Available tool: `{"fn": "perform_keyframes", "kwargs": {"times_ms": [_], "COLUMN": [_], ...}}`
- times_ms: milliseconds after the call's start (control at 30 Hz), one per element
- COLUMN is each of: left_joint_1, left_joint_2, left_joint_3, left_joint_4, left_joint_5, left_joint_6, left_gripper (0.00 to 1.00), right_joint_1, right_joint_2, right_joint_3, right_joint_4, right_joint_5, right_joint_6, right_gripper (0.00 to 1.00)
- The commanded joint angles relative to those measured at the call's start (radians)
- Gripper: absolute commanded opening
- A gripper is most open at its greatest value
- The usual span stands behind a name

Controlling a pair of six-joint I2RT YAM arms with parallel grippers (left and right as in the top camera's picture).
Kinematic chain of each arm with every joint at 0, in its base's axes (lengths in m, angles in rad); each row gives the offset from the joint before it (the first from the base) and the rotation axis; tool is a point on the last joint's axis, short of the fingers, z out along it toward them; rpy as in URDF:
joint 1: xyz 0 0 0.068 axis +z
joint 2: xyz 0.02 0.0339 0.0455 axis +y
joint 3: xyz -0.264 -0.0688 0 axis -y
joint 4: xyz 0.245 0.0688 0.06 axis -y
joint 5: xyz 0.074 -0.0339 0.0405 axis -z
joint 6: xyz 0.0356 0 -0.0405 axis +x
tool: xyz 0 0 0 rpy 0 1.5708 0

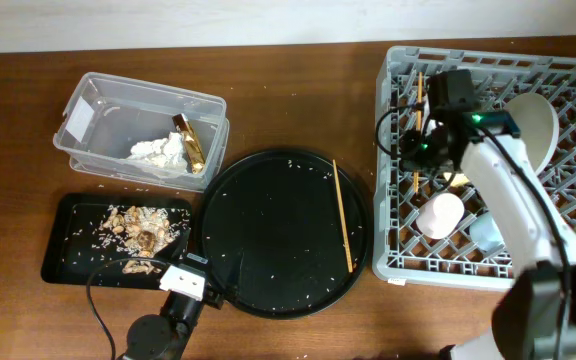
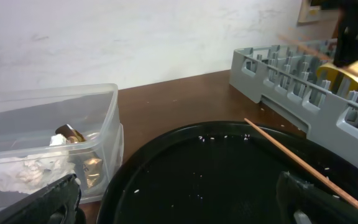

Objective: Sort waste into correct bins and load items into the dishwasher rack
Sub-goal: 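Grasp the chopsticks on the round tray with the right gripper, then place the chopsticks into the dish rack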

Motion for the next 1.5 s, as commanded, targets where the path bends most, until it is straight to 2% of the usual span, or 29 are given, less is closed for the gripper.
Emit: {"fn": "perform_keyframes", "kwargs": {"times_ms": [0, 100, 267, 433, 600, 633, 700, 867, 1000, 1067, 1167, 1200, 1267, 1300, 1367, 1433, 1467], "left_joint_1": [0.003, 0.003, 0.003, 0.003, 0.003, 0.003, 0.003, 0.003, 0.003, 0.003, 0.003, 0.003, 0.003, 0.003, 0.003, 0.003, 0.003], "left_joint_2": [-0.005, -0.005, -0.005, -0.005, -0.005, -0.005, -0.005, -0.005, -0.005, -0.005, -0.005, -0.005, -0.005, -0.005, -0.005, -0.005, -0.005], "left_joint_3": [-0.006, -0.006, -0.006, -0.006, -0.006, -0.006, -0.006, -0.006, -0.006, -0.006, -0.006, -0.006, -0.006, -0.006, -0.006, -0.006, -0.006], "left_joint_4": [0.002, 0.002, 0.002, 0.002, 0.002, 0.002, 0.002, 0.002, 0.002, 0.002, 0.002, 0.002, 0.002, 0.002, 0.002, 0.002, 0.002], "left_joint_5": [0.008, 0.007, 0.007, 0.008, 0.008, 0.008, 0.008, 0.008, 0.008, 0.008, 0.008, 0.008, 0.008, 0.008, 0.008, 0.008, 0.008], "left_joint_6": [0.012, 0.012, 0.012, 0.011, 0.011, 0.011, 0.012, 0.011, 0.012, 0.012, 0.011, 0.011, 0.011, 0.012, 0.011, 0.011, 0.011], "left_gripper": [0.99, 1.00, 0.99, 0.99, 0.99, 0.99, 0.99, 0.99, 0.99, 0.99, 0.99, 0.99, 0.99, 0.99, 0.99, 0.99, 0.99], "right_joint_1": [0.017, 0.171, 0.411, 0.447, 0.449, 0.449, 0.449, 0.428, 0.288, 0.194, 0.098, 0.095, 0.095, 0.095, 0.095, 0.098, 0.113], "right_joint_2": [0.021, -0.019, -0.008, 0.067, 0.274, 0.305, 0.328, 0.153, -0.122, -0.152, -0.058, -0.011, 0.022, 0.003, -0.071, -0.203, -0.326], "right_joint_3": [-0.011, -0.011, -0.011, -0.031, -0.075, -0.075, -0.075, -0.040, -0.009, -0.009, -0.009, -0.009, -0.009, -0.005, 0.016, 0.026, 0.026], "right_joint_4": [-0.027, -0.052, -0.022, 0.007, 0.064, 0.064, 0.060, 0.010, 0.035, 0.071, 0.086, 0.094, 0.088, 0.077, 0.043, -0.009, -0.058], "right_joint_5": [-0.005, -0.004, 0.111, 0.141, 0.119, 0.120, 0.106, 0.089, 0.167, 0.163, 0.148, 0.149, 0.117, 0.085, 0.020, -0.037, -0.052], "right_joint_6": [0.005, 0.004, 0.005, 0.009, 0.010, 0.029, 0.062, 0.048, 0.031, 0.031, 0.032, 0.031, 0.035, 0.035, 0.034, 0.030, 0.026], "right_gripper": [0.24, 0.36, 0.44, 0.45, 0.44, 0.39, 0.04, 0.04, 0.04, 0.04, 0.05, 0.10, 0.45, 0.51, 0.57, 0.59, 0.61]}}
